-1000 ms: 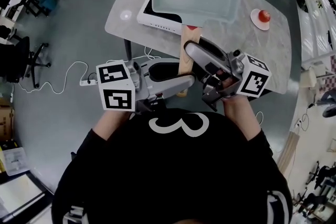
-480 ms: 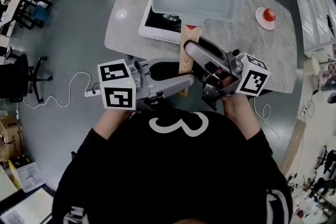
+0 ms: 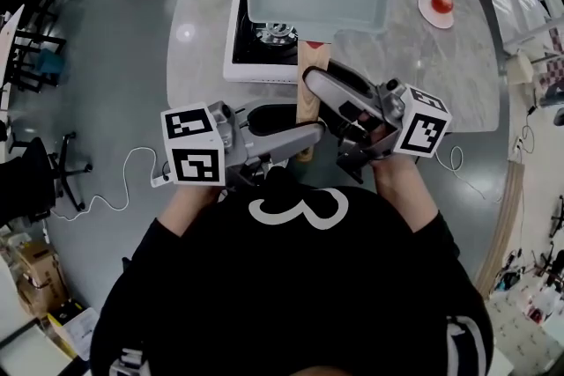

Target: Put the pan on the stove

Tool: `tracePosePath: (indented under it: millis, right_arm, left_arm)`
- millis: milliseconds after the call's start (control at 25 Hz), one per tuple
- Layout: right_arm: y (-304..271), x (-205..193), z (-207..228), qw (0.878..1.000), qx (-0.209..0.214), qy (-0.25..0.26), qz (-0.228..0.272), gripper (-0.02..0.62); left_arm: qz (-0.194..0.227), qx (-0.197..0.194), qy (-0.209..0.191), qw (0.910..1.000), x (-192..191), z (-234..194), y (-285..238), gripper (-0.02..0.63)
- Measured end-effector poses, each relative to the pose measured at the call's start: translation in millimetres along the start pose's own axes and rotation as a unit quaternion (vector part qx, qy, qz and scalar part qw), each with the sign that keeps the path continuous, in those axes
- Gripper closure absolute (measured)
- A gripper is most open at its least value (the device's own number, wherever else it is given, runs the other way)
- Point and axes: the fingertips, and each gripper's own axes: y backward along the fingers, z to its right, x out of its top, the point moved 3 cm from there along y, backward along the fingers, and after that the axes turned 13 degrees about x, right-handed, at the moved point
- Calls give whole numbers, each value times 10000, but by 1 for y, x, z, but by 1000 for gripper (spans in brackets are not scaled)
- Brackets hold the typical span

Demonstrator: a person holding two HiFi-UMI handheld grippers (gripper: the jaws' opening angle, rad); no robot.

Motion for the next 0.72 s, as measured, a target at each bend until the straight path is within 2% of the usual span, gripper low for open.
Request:
tracePosePath:
  millis: [280,720]
  right_arm:
    - [-28,-2,42,9992,-345,87,189,442]
    - [-14,-9,62,9962,-629,-127,596,442]
  left_arm:
    - [-297,-304,123,9990,20,-46,19,463]
    - [-542,-494,374,9966,13,-65,15,462]
